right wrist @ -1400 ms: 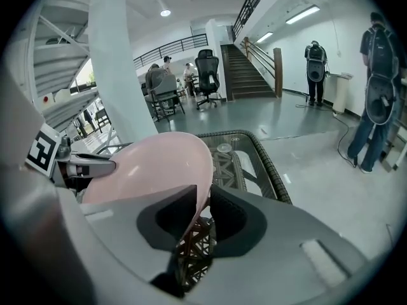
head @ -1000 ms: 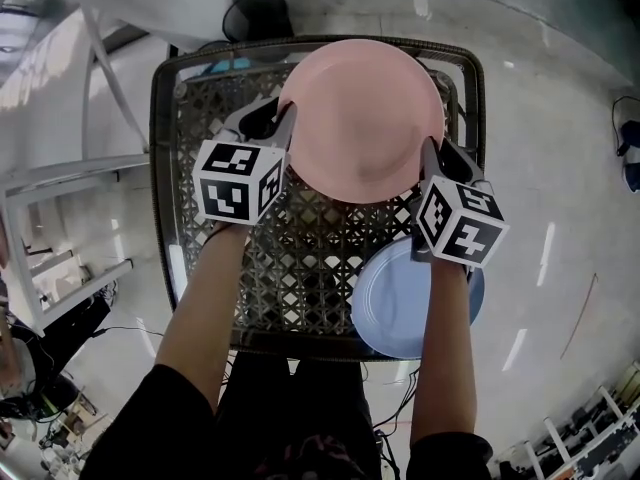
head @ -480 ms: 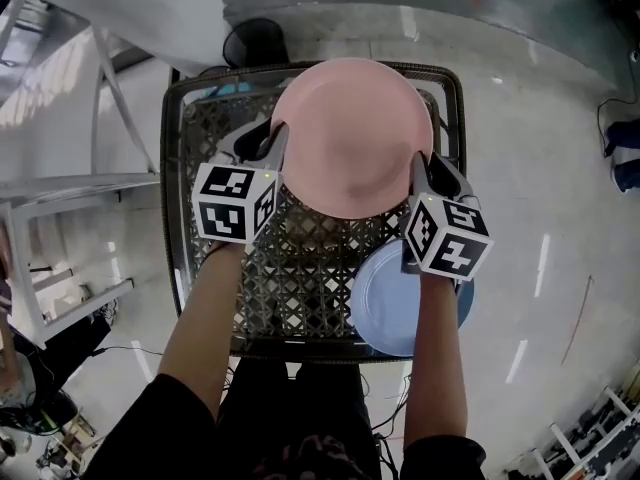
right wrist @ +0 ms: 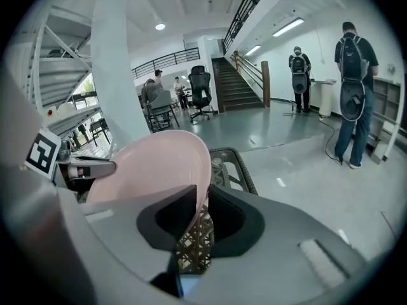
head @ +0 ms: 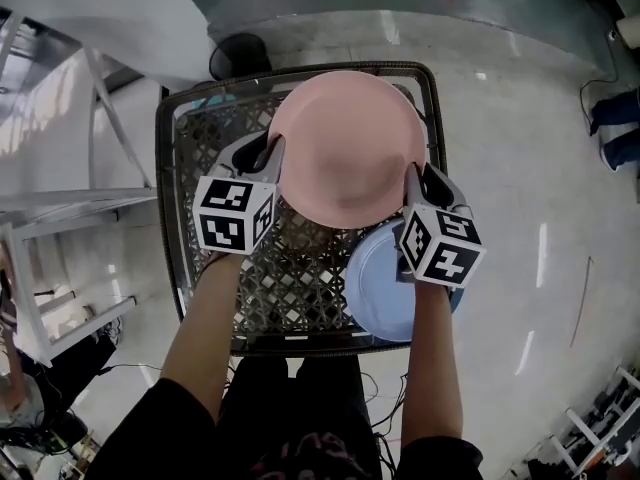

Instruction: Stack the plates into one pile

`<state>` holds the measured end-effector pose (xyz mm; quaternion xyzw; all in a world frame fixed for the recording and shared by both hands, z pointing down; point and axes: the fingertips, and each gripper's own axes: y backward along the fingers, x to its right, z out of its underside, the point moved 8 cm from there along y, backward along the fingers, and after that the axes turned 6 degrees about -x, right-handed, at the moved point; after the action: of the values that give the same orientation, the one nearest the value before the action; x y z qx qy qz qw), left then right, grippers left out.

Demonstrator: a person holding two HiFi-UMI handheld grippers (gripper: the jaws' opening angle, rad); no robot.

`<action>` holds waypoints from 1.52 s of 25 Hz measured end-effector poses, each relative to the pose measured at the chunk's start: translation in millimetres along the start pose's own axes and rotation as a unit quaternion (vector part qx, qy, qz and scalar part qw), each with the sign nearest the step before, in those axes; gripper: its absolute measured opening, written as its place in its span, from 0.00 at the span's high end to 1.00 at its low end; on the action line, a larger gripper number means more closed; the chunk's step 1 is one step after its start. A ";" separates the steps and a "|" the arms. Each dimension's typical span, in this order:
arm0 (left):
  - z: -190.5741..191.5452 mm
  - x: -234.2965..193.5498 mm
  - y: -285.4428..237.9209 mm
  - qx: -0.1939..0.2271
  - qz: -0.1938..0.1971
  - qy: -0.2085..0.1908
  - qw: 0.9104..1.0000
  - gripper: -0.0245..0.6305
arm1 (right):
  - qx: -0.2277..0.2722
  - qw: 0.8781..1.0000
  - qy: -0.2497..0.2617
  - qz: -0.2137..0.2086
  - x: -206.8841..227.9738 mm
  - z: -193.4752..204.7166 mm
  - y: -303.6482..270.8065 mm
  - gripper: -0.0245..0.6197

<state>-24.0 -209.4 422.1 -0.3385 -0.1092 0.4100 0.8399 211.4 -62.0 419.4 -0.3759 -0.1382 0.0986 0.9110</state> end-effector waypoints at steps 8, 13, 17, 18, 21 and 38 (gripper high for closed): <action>-7.4 69.5 -4.7 0.004 0.053 -0.033 0.998 0.88 | 0.016 0.998 -0.045 0.051 48.4 30.9 59.3 0.86; -10.5 118.3 -11.7 0.007 0.097 -0.060 0.993 0.88 | 0.026 0.992 -0.077 0.094 79.0 56.7 100.8 0.86; -14.5 156.9 -12.7 0.007 0.127 -0.080 0.989 0.88 | 0.033 0.987 -0.102 0.121 100.8 75.0 133.9 0.87; -15.1 165.4 -11.0 0.008 0.132 -0.084 0.988 0.88 | 0.035 0.986 -0.107 0.126 104.9 79.4 141.5 0.87; -15.4 182.3 -4.6 0.012 0.143 -0.095 0.985 0.88 | 0.040 0.983 -0.117 0.135 110.3 90.8 159.4 0.87; 33.2 181.9 26.4 -0.017 0.146 -0.096 0.985 0.89 | 0.014 0.981 -0.144 0.130 82.4 146.0 176.4 0.87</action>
<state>60.9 -43.3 412.4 -0.3240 -0.1453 0.5567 0.7510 228.1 180.5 407.6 -0.3594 -0.2161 0.2710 0.8664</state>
